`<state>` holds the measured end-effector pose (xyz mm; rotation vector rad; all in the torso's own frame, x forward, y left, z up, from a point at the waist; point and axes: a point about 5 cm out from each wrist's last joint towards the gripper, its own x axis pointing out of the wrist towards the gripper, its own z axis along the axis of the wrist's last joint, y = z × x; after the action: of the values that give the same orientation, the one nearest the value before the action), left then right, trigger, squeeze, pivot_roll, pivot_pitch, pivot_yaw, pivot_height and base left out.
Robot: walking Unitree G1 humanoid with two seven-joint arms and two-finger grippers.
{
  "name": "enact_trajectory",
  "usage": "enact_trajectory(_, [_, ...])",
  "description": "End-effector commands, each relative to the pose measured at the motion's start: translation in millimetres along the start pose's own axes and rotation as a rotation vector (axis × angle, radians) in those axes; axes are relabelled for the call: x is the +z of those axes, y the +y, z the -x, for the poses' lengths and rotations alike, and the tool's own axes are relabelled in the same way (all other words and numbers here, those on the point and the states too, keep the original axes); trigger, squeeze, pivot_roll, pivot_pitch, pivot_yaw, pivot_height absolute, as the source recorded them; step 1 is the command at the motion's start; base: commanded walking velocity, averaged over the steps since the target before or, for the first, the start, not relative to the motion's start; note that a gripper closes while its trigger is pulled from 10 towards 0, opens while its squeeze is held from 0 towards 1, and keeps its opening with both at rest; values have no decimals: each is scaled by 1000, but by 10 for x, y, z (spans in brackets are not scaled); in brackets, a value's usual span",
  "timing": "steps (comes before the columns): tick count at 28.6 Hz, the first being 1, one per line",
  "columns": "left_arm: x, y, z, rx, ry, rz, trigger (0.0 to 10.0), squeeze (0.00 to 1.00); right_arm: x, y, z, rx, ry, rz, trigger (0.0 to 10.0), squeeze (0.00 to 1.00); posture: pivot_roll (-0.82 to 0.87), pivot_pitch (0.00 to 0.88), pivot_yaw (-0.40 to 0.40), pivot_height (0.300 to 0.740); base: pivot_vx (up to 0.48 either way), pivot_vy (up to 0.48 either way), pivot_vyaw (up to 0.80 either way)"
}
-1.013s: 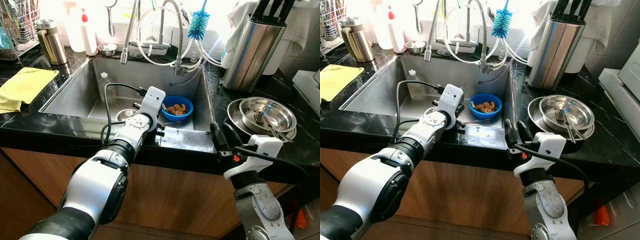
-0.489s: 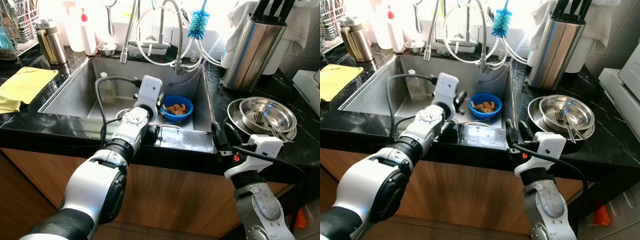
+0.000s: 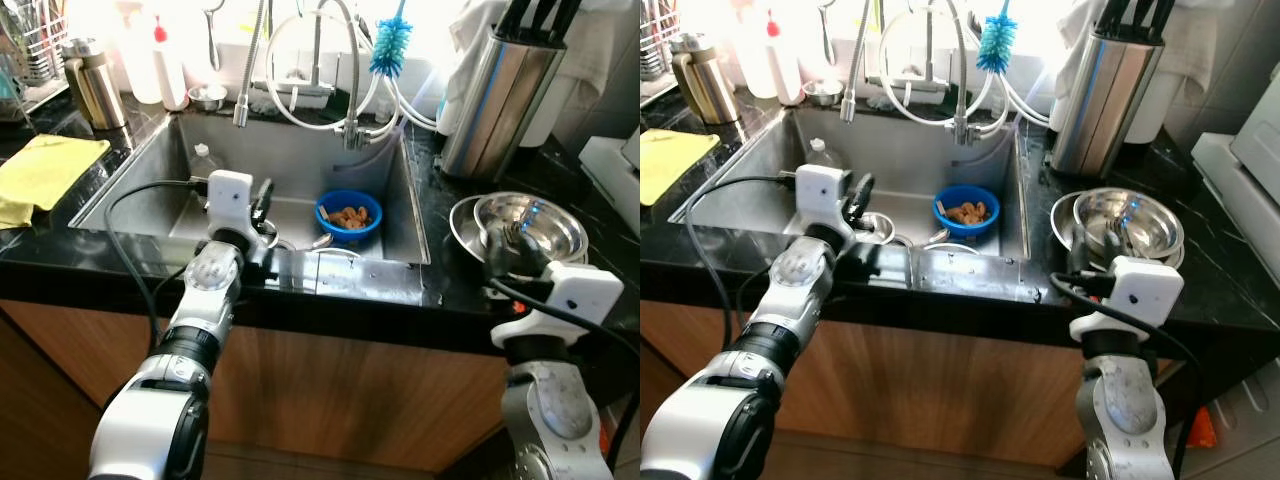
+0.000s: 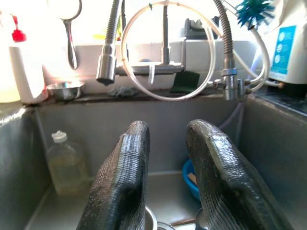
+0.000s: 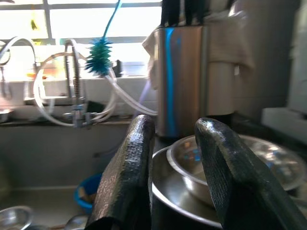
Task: Kitchen organization
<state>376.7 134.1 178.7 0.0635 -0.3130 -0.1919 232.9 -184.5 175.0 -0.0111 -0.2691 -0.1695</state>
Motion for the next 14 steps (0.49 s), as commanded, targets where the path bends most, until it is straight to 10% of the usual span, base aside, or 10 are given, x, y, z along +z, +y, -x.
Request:
enact_trajectory(1, [18, -17, 20, -10, -14, 6, 10000, 0, 70, -101, 33, -62, -34, 31, 10000, 0, 75, 28, -62, 740, 0, 0, 0])
enact_trajectory(10, [-1, -80, 84, -17, -3, 23, 10000, 0, 48, -85, 99, -83, -24, 39, 10000, 39, 71, 24, -63, 740, 0, 0, 0])
enact_trajectory(11, [-15, -95, 92, -19, 2, 26, 10000, 0, 27, -68, 130, -80, -13, 45, 10000, 1000, 69, 30, -64, 740, 0, 0, 0])
enact_trajectory(14, [-24, -116, 103, -24, 9, 31, 10000, 0, 9, -59, 157, -81, -3, 49, 10000, 1000, 67, 39, -65, 740, 0, 0, 0])
